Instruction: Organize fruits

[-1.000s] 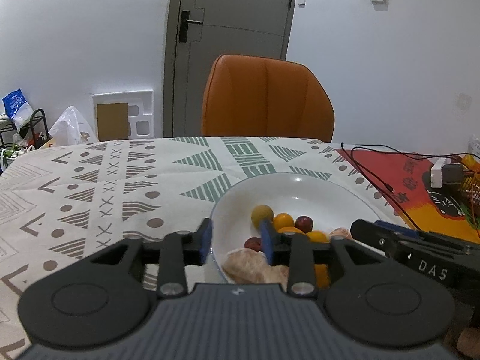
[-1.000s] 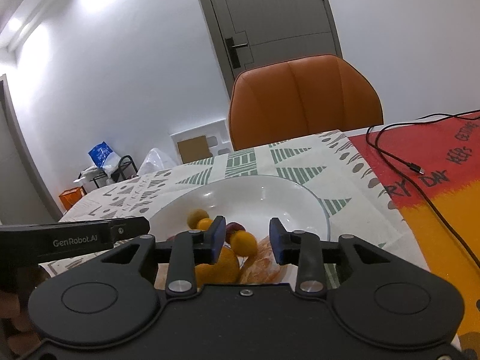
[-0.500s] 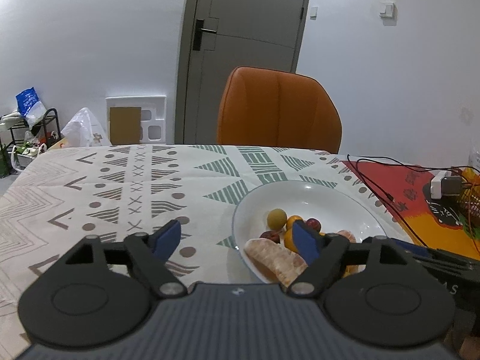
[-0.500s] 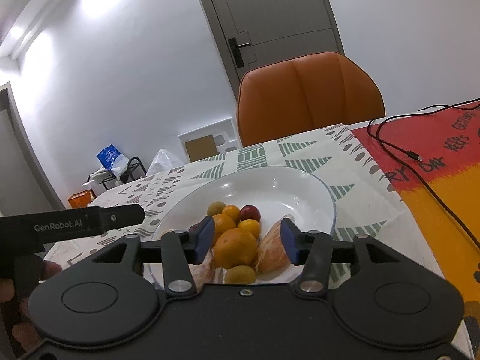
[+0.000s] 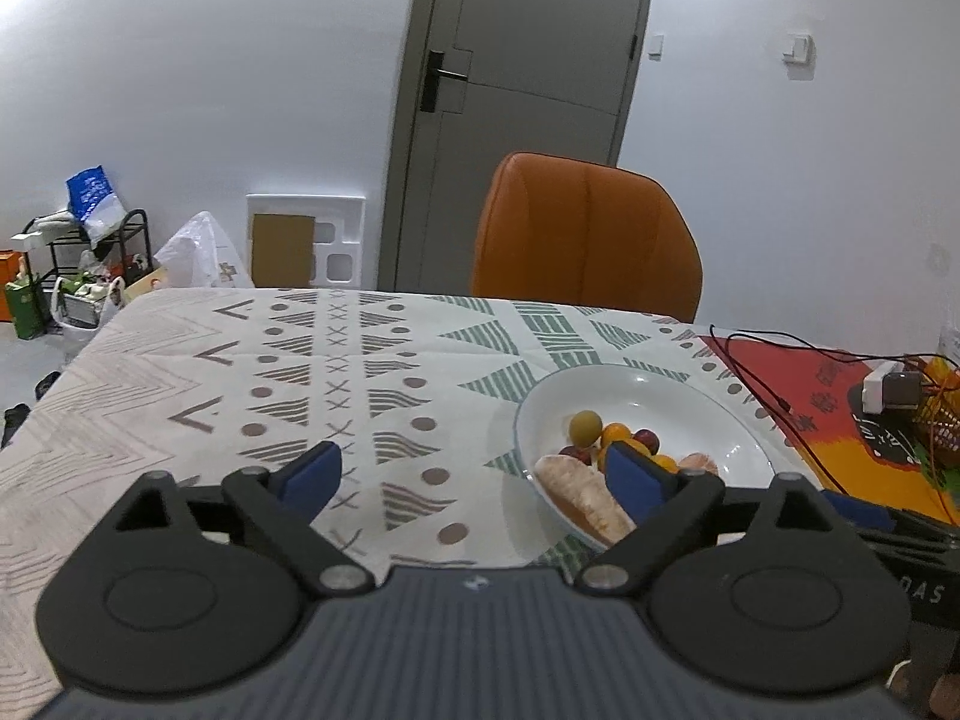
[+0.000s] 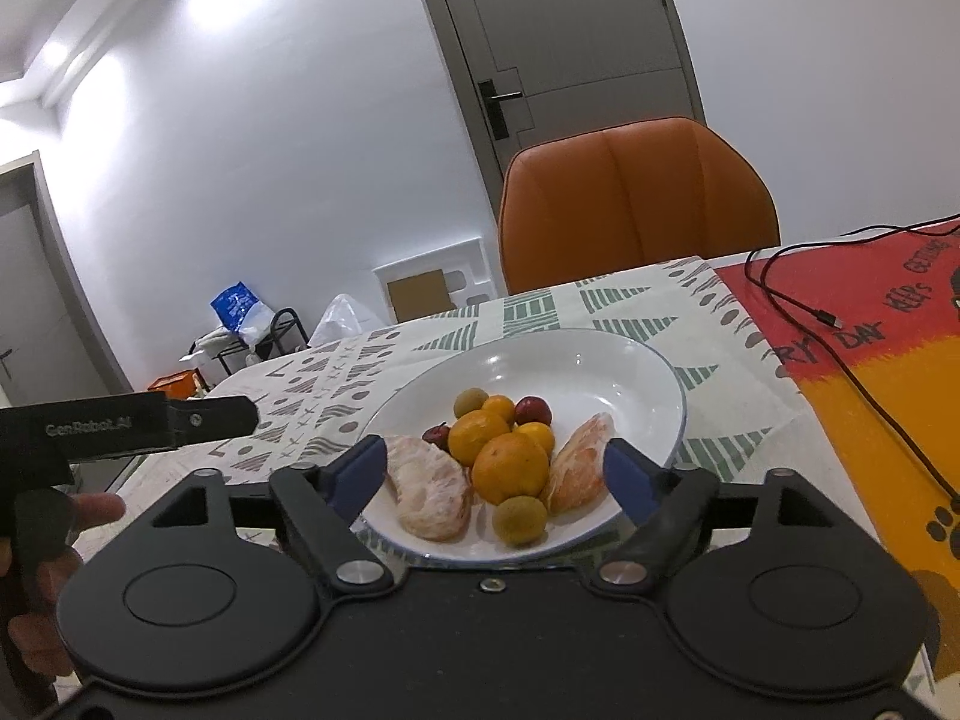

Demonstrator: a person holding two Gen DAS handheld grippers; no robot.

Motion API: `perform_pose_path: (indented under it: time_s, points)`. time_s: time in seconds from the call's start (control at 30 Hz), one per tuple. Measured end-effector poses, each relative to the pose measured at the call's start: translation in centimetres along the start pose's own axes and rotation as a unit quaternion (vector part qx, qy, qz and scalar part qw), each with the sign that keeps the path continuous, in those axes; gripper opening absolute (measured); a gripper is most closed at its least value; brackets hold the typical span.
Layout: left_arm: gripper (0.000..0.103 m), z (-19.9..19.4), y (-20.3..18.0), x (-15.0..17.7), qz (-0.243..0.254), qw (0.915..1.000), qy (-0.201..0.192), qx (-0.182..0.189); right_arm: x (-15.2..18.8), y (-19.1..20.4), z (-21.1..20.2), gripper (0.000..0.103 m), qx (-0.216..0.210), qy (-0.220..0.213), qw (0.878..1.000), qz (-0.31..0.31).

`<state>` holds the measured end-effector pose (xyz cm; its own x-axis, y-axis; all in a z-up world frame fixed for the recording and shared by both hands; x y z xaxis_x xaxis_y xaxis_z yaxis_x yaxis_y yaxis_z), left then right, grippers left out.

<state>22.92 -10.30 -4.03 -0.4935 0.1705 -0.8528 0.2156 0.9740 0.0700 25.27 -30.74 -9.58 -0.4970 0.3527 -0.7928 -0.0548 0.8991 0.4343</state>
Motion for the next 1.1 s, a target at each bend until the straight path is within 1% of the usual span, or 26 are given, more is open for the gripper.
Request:
perform_pose_path:
  time_s: [0.07, 0.23, 0.37, 0.5, 0.63, 0.73, 1.1]
  points:
    - [0.095, -0.6, 0.3, 0.3, -0.002, 1.0, 0.0, -0.001, 0.1, 0.2, -0.5, 0.087, -0.001, 0.001, 1.0, -0.004]
    - [0.096, -1.9, 1.1, 0.9, -0.002, 1.0, -0.001, 0.001, 0.5, 0.6, -1.4, 0.093, -0.003, 0.004, 1.0, -0.011]
    - [0.103, -2.9, 1.7, 1.4, -0.006, 1.0, -0.006, 0.006, 0.9, 1.3, -1.9, 0.098, -0.001, 0.006, 1.0, -0.016]
    - [0.103, -3.9, 2.5, 1.8, -0.008, 0.9999, -0.012, 0.002, 1.2, 2.2, -2.2, 0.103, -0.001, 0.01, 1.0, -0.019]
    - [0.103, -4.8, 3.2, 2.3, -0.013, 0.9998, -0.012, 0.0, 1.5, 3.0, -3.0, 0.103, -0.001, 0.011, 1.0, -0.024]
    - [0.103, -5.7, 3.9, 2.5, -0.014, 0.9998, -0.015, -0.009, 1.8, 3.5, -3.5, 0.103, -0.001, 0.015, 1.0, -0.022]
    - [0.103, -8.2, 5.7, 4.1, -0.018, 0.9995, -0.012, -0.023, 2.8, 4.3, -5.2, 0.103, 0.0, 0.025, 0.999, -0.031]
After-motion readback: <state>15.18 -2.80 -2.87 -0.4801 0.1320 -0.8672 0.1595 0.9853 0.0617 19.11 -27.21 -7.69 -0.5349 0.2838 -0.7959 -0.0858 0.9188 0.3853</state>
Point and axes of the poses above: each gripper's, at about its wrist camera, not at the fingertips, and z roughly the way its jaws point, y to its left, x to its underside, the point moved 8 cm from there along z, roughly the way its jaws point, and after that the axes turned 15 degrees about z, right-handed, at the moved point
